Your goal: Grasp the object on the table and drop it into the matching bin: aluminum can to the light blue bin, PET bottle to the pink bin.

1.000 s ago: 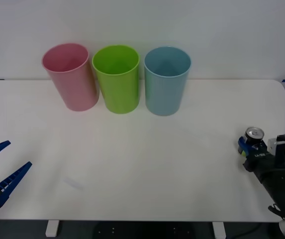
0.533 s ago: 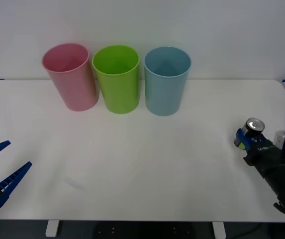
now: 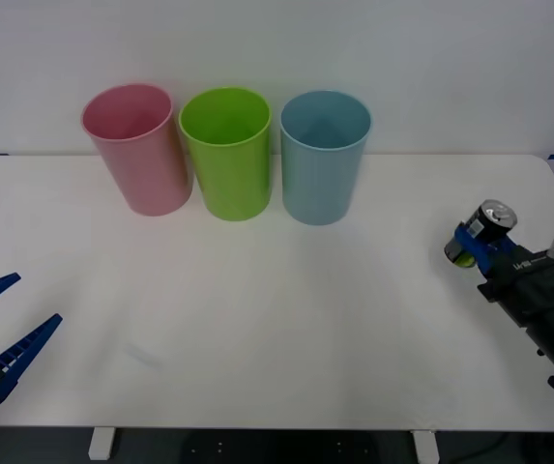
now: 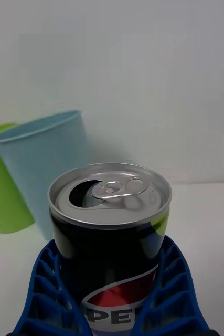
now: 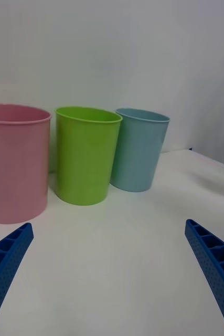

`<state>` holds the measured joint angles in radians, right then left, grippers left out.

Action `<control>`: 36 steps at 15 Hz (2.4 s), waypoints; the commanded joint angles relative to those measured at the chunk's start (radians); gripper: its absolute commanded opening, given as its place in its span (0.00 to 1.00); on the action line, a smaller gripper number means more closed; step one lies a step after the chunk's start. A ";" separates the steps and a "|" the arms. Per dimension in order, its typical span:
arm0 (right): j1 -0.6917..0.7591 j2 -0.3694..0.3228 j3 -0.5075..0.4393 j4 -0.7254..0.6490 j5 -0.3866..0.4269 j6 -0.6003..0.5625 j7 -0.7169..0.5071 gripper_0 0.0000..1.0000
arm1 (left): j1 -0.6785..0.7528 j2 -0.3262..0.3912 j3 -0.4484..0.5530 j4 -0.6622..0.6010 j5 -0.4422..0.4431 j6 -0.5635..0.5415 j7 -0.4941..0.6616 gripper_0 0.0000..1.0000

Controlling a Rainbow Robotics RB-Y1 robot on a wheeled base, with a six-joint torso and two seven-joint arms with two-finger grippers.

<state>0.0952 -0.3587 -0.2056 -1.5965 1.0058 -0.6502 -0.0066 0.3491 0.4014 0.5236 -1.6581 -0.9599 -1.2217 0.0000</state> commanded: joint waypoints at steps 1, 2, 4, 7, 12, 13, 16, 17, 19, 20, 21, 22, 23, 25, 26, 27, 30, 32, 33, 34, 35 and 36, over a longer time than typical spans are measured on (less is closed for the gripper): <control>0.000 -0.026 -0.003 -0.066 0.013 -0.026 -0.078 0.00 | 0.000 0.000 0.000 0.000 0.000 0.000 0.000 1.00; -0.003 -0.039 -0.003 -0.094 0.016 -0.035 -0.102 0.00 | 0.000 0.000 0.000 0.000 0.000 0.000 0.000 1.00; -0.015 -0.062 -0.005 -0.134 0.016 -0.049 -0.145 0.00 | 0.000 0.000 0.000 0.000 0.000 0.000 0.000 1.00; -0.064 -0.101 -0.005 -0.157 0.016 -0.060 -0.159 0.00 | 0.000 0.000 0.000 0.000 0.000 0.000 0.000 1.00; -0.186 -0.167 0.000 -0.157 0.102 -0.078 -0.266 0.00 | 0.000 0.000 0.000 0.000 0.000 0.000 0.000 1.00; -0.204 -0.170 0.000 -0.157 0.123 -0.083 -0.288 0.00 | 0.000 0.000 0.000 0.000 0.000 0.000 0.000 1.00; -0.318 -0.170 0.000 -0.083 0.174 -0.170 -0.346 0.00 | 0.000 0.000 0.000 0.000 0.000 0.000 0.000 1.00; -0.368 -0.170 0.000 -0.031 0.192 -0.216 -0.346 0.00 | 0.000 0.000 0.000 0.000 0.000 0.000 0.000 1.00; -0.459 -0.166 0.002 0.059 0.220 -0.281 -0.348 0.00 | 0.000 0.000 0.000 0.000 0.000 0.000 0.000 1.00; -0.508 -0.157 0.002 0.105 0.244 -0.309 -0.348 0.00 | 0.000 0.000 0.000 0.000 0.000 0.000 0.000 1.00; -0.542 -0.147 0.002 0.139 0.264 -0.324 -0.348 0.00 | 0.000 0.000 0.000 0.000 0.000 0.000 0.000 1.00; -0.583 -0.132 0.002 0.176 0.290 -0.338 -0.348 0.00 | 0.000 0.000 0.000 0.000 0.000 0.000 0.000 1.00; -0.604 -0.123 0.002 0.196 0.307 -0.342 -0.348 0.00 | 0.000 0.000 0.000 0.000 0.000 0.000 0.000 1.00; -0.664 -0.088 0.002 0.251 0.361 -0.342 -0.351 0.00 | 0.000 0.000 0.000 0.000 0.000 0.000 0.000 1.00; -0.690 -0.072 0.002 0.277 0.381 -0.342 -0.349 0.00 | 0.000 0.000 0.000 0.000 0.000 0.000 0.000 1.00; -0.721 -0.055 0.000 0.311 0.402 -0.342 -0.351 0.00 | 0.000 0.000 0.000 0.000 0.000 0.000 0.000 1.00; -0.818 0.004 -0.032 0.418 0.502 -0.341 -0.340 0.00 | 0.000 0.000 0.000 0.000 0.000 0.000 0.000 1.00; -0.870 0.038 -0.061 0.481 0.565 -0.333 -0.329 0.00 | 0.000 0.000 0.000 0.000 0.000 0.000 0.000 1.00; -0.894 0.058 -0.075 0.509 0.597 -0.316 -0.323 0.00 | 0.000 0.000 0.000 0.000 0.000 0.000 0.000 1.00; -0.904 0.073 -0.077 0.518 0.619 -0.290 -0.322 0.00 | 0.000 0.000 0.000 0.000 0.000 0.000 0.000 1.00; -0.908 0.090 -0.075 0.523 0.642 -0.256 -0.320 0.00 | 0.000 0.000 0.000 0.000 0.000 0.000 0.000 1.00; -0.908 0.106 -0.075 0.523 0.659 -0.230 -0.320 0.00 | 0.000 0.000 0.000 0.000 0.000 0.000 0.000 1.00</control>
<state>-0.8125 -0.2646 -0.2809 -1.0746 1.6514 -0.9008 -0.3271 0.3491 0.4014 0.5236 -1.6581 -0.9599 -1.2217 0.0000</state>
